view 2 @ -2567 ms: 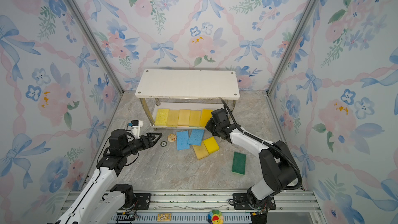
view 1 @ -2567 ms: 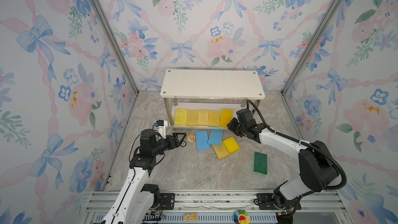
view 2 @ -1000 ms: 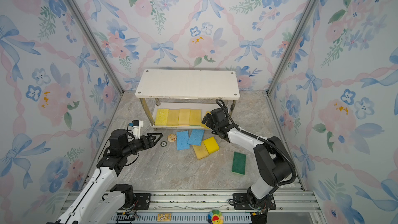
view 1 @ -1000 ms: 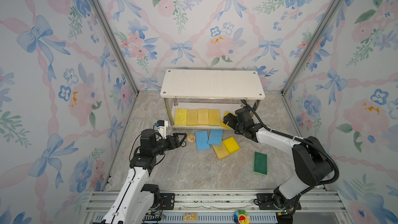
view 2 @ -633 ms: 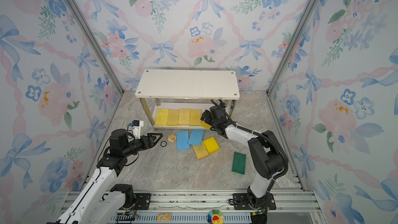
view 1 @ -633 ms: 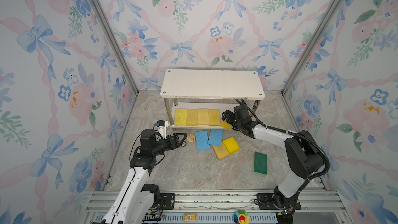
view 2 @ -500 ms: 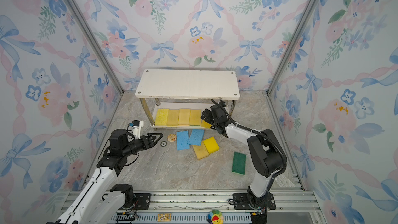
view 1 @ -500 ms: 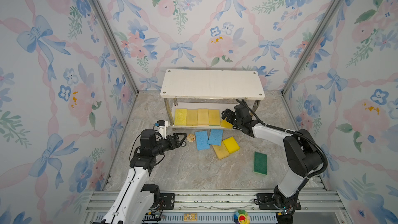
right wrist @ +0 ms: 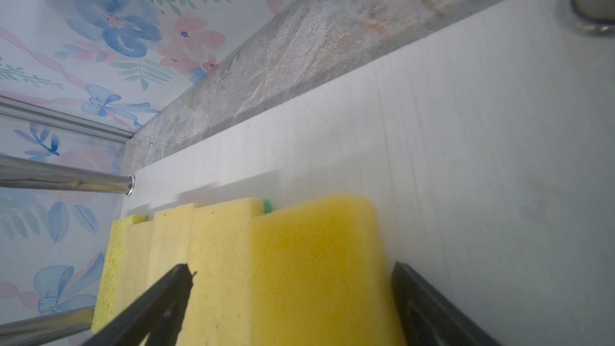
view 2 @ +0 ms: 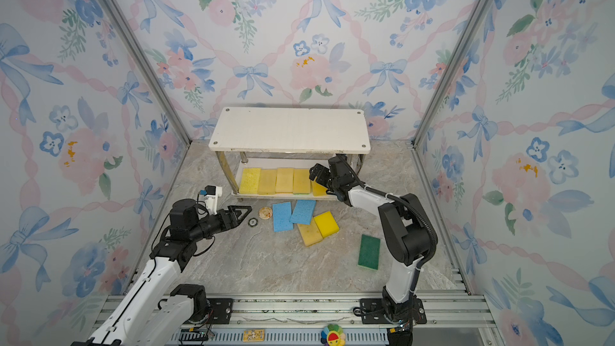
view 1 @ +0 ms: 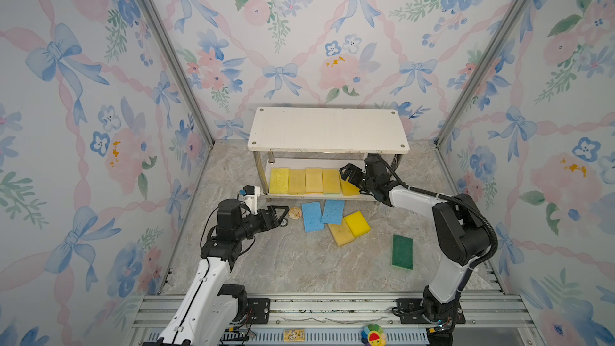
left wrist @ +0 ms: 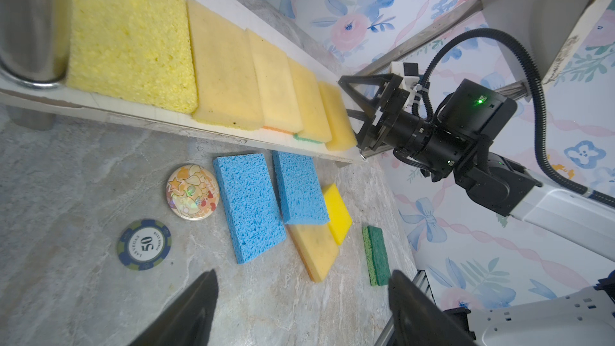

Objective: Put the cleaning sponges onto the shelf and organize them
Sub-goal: 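Set the sponge upright on the lower shelf beside the others, then open the right gripper and withdraw it toward the green pad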

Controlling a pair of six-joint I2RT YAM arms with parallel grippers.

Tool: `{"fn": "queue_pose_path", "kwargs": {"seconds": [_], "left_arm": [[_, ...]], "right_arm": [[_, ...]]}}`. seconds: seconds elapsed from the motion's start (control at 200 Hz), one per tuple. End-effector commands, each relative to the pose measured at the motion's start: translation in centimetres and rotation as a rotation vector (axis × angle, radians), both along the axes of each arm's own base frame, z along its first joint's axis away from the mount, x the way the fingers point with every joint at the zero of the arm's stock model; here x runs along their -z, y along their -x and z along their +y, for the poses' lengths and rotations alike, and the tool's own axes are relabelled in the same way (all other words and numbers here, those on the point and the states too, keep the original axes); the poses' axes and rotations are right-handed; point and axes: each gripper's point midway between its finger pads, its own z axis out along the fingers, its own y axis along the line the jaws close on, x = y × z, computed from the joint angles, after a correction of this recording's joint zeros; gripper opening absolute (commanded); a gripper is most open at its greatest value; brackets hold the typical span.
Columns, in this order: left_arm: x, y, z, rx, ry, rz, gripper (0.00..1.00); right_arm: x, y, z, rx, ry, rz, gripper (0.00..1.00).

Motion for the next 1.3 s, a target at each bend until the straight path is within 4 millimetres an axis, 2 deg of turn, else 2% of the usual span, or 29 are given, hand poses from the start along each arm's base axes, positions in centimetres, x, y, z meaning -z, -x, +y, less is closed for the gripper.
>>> {"fn": "queue_pose_path", "kwargs": {"seconds": [0.0,0.455,0.725,0.845,0.895,0.93,0.95,1.115,1.295], "left_arm": [[0.2,0.0,0.0,0.012,-0.013,-0.014,0.82],[0.0,0.0,0.0,0.011,-0.013,-0.022,0.82],[-0.3,0.1,0.1,0.005,-0.016,-0.034,0.82],[-0.4,0.1,0.1,0.002,-0.015,-0.04,0.82],[-0.4,0.1,0.1,0.003,-0.015,-0.041,0.82],[-0.5,0.1,0.1,0.003,-0.015,-0.042,0.82],[-0.4,0.1,0.2,0.001,-0.015,-0.041,0.82],[-1.0,0.2,0.2,0.0,-0.015,-0.063,0.83],[-1.5,0.4,0.2,-0.003,-0.01,-0.081,0.88]], "right_arm": [[2.9,1.3,0.1,0.01,-0.008,0.112,0.97],[2.9,3.1,-3.2,0.164,0.084,0.179,0.97],[1.0,3.6,-3.1,0.157,0.124,0.15,0.97],[-0.7,4.2,-2.5,0.127,0.141,0.115,0.97],[-1.7,4.6,-2.2,0.111,0.151,0.088,0.97],[-1.6,5.1,-1.9,0.099,0.172,0.084,0.97],[-3.0,5.4,-1.9,0.095,0.167,0.057,0.97],[-5.7,8.0,-1.1,0.043,0.206,-0.007,0.97],[-7.4,12.3,-0.3,-0.048,0.221,0.004,0.97]]}}
